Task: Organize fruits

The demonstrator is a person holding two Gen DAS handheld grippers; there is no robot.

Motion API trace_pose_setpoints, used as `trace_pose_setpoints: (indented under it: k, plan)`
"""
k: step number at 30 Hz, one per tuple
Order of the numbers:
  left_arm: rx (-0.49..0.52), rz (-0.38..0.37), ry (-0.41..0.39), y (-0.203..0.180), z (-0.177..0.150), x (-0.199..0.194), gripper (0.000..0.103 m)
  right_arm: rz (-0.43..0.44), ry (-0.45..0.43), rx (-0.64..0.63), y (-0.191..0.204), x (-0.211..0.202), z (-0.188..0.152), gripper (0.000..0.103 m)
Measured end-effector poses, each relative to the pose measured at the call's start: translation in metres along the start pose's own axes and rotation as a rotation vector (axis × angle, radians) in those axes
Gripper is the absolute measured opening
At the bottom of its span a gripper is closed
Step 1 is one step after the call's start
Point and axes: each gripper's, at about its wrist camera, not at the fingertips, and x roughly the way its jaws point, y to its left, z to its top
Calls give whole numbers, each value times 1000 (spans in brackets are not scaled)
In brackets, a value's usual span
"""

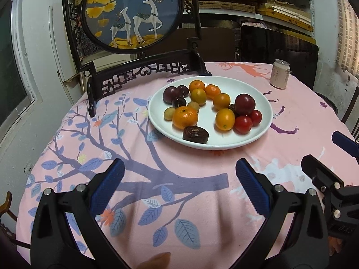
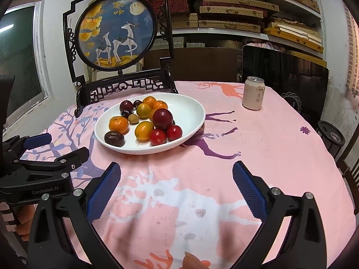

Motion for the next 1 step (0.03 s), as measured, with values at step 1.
trace_pose_setpoints:
  k: [1]
  plan:
    - [-1,6,-2,0,0,0,101,0,0,0,0,0,0,100]
